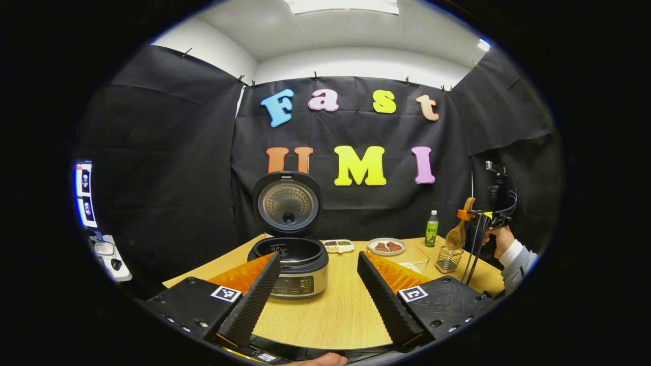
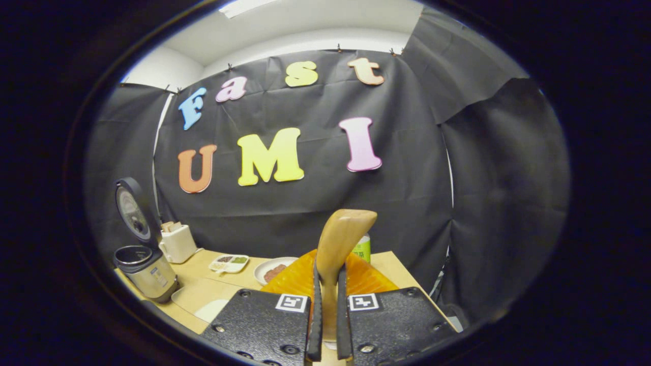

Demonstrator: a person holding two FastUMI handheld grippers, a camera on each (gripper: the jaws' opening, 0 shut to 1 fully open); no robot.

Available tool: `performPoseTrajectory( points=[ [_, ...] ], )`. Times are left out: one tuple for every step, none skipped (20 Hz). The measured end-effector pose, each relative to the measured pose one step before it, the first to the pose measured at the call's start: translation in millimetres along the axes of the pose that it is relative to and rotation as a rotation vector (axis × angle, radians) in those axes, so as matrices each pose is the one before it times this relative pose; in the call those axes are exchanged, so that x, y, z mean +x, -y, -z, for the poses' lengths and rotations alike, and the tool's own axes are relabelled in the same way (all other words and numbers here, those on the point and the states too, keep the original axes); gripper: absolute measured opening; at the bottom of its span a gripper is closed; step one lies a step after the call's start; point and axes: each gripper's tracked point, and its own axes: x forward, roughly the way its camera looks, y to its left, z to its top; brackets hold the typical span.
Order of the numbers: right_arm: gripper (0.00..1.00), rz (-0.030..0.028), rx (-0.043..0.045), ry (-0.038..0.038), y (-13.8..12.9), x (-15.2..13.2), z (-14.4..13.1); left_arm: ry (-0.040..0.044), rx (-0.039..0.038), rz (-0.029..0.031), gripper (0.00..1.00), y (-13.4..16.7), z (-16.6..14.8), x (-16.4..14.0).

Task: Close the left gripper, press the button to open the rice cooker; take a wooden spoon from the chopstick holder with the right hand, scoop a spoonful of rice and pour it into the rice cooker, then put the wooden spoon back into the chopstick holder.

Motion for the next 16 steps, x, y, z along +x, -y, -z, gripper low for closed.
performPoseTrajectory(
  points=[
    [0.14, -0.00668, -0.00690, 0.00494, -8.98, -2.30, -5.21, -0.00638, 0.00055, 0.01086, 0.97, 0.37, 2.17, -1.91],
    [0.14, -0.00579, -0.00461, -0.00113, -7.76, -1.61, -3.07, -0.00558, 0.00084, -0.00257, 0.97, -1.44, 0.27, -0.09],
    [0.16, -0.00499, -0.00730, -0.00834, -8.63, 0.18, -0.51, -0.00136, 0.00522, -0.00648, 0.97, -4.27, 0.18, -1.63],
    [0.16, -0.00276, -0.00737, -0.01081, -7.79, 1.12, -0.14, 0.00326, 0.00418, -0.00360, 0.97, -2.77, -0.62, -2.16],
    [0.16, 0.00021, -0.00292, -0.00505, -7.85, 1.05, -0.52, 0.00605, 0.00056, -0.00785, 0.97, -3.47, -0.60, -2.11],
    [0.17, -0.00499, 0.00534, 0.00107, -8.75, 1.49, -1.33, 0.00428, -0.00179, -0.00406, 0.97, -3.28, -0.95, -1.01],
    [0.17, -0.00404, 0.00447, -0.00070, -8.83, 2.18, 0.19, 0.00153, -0.00680, 0.00089, 0.97, -1.40, 0.59, -2.29],
    [0.17, -0.01114, 0.00701, -0.00164, -10.64, 2.09, 0.04, -0.00074, -0.00922, 0.00003, 0.96, -2.33, 1.72, -2.33],
    [0.16, -0.00500, 0.00673, 0.00325, -9.28, 1.74, -0.79, -0.00205, -0.00922, 0.00246, 0.96, -1.87, 0.48, -1.05],
    [0.14, -0.00731, 0.01875, 0.00559, -11.96, 0.67, -2.64, -0.00541, -0.00518, 0.00803, 0.97, 0.09, 1.86, 0.33],
    [0.14, -0.01102, 0.00434, 0.00532, -12.58, 2.28, 0.85, -0.01283, -0.00003, 0.00352, 0.97, -0.60, 3.86, -0.73],
    [0.17, -0.01284, -0.00958, 0.00722, -13.64, 2.87, 0.10, -0.00747, 0.00634, -0.00513, 0.97, -4.13, 3.32, -1.36],
    [0.16, -0.00592, -0.01981, -0.00098, -10.79, 4.51, 3.65, 0.00190, 0.00979, -0.00766, 1.00, -4.16, 0.56, -1.37],
    [0.16, 0.00174, -0.01847, -0.01261, -8.15, 4.56, 6.93, 0.00280, 0.00691, -0.00998, 0.97, -4.62, -0.32, -0.30],
    [0.16, 0.00042, -0.01305, -0.01238, -7.38, 5.07, 7.56, -0.00336, 0.00130, -0.01063, 0.97, -4.89, 1.23, -0.84],
    [0.14, -0.00106, -0.00920, -0.01149, -7.05, 6.00, 6.92, -0.00298, -0.00381, -0.00572, 0.97, -4.26, 1.35, -0.05]
  ],
)
